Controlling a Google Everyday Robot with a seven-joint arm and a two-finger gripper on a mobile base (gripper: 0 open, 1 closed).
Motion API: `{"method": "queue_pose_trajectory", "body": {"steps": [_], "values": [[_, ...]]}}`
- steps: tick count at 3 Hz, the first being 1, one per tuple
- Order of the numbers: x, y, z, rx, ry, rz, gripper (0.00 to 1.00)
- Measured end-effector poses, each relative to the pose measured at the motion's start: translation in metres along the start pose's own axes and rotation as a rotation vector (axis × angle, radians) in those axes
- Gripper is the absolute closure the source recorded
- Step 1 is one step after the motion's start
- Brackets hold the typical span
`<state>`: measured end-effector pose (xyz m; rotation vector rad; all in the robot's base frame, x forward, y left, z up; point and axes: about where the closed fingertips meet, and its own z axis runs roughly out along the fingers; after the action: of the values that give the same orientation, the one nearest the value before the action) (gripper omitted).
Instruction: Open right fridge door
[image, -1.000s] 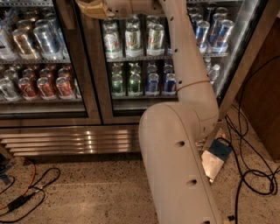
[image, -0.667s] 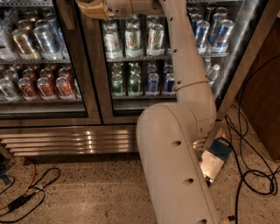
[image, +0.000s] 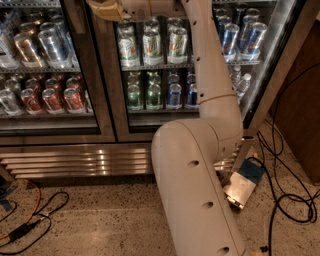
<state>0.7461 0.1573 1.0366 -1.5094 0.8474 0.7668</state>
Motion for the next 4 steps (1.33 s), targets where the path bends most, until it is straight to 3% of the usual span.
{"method": "queue_pose_trajectory", "body": {"steps": [1,4], "values": [[0.0016,0.0,0.0003,0.0,0.0,0.0,0.81],[0.0021,0.0009,0.0024,-0.003,-0.004,0.001,0.11]]}}
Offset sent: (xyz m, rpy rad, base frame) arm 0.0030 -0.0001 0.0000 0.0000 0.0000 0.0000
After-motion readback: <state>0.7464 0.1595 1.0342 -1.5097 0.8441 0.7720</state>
